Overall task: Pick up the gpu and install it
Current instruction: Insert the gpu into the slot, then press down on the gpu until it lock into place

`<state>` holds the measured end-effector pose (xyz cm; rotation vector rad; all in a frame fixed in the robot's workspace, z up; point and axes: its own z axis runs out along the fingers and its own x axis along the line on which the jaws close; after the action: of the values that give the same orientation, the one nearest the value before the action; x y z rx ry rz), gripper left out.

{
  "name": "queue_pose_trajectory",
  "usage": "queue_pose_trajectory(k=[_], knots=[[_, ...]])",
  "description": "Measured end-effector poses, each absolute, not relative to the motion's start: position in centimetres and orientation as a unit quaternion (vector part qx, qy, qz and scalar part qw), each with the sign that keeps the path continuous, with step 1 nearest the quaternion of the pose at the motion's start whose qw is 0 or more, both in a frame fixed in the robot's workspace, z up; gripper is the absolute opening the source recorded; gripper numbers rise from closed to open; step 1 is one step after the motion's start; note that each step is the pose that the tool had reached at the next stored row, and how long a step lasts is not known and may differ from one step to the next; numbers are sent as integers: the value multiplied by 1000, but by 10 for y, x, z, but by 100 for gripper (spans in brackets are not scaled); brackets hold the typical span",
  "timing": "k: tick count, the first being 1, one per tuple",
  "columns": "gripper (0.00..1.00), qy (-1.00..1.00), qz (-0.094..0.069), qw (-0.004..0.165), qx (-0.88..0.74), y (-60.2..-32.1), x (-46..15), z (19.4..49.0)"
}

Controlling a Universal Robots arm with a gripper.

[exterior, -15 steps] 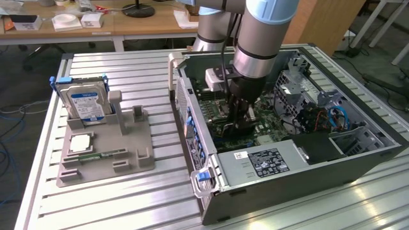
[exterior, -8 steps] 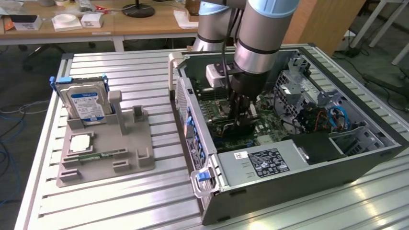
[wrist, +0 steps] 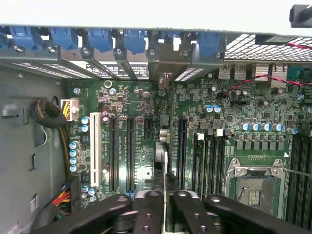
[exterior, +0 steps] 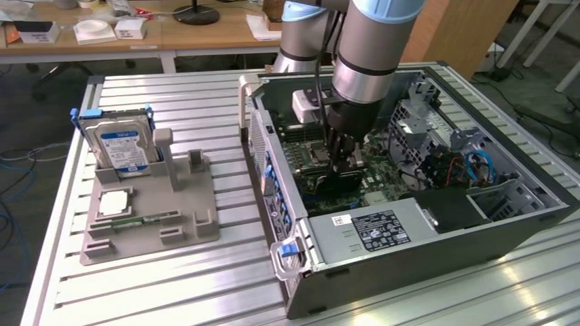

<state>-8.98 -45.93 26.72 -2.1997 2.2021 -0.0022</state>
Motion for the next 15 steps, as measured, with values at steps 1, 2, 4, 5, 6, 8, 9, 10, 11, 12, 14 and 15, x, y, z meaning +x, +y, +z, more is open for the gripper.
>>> queue_pose_trajectory(k=[1, 2, 4, 5, 6, 8, 9, 10, 11, 12, 14, 15], knots=[[14, 707, -1, 15, -707, -459, -90, 267], [14, 707, -1, 15, -707, -459, -90, 267], [10, 707, -1, 15, -707, -459, -90, 267], [10, 707, -1, 15, -707, -459, -90, 267], [10, 707, -1, 15, -707, -459, -90, 267], [10, 707, -1, 15, -707, -459, -90, 267], [10, 707, -1, 15, -707, -459, -90, 267], [10, 707, -1, 15, -707, -459, -90, 267], [10, 707, -1, 15, -707, -459, -90, 267], [10, 707, -1, 15, -707, -459, -90, 267], [10, 707, -1, 15, -707, -459, -90, 267], [10, 707, -1, 15, -707, -459, -90, 267]])
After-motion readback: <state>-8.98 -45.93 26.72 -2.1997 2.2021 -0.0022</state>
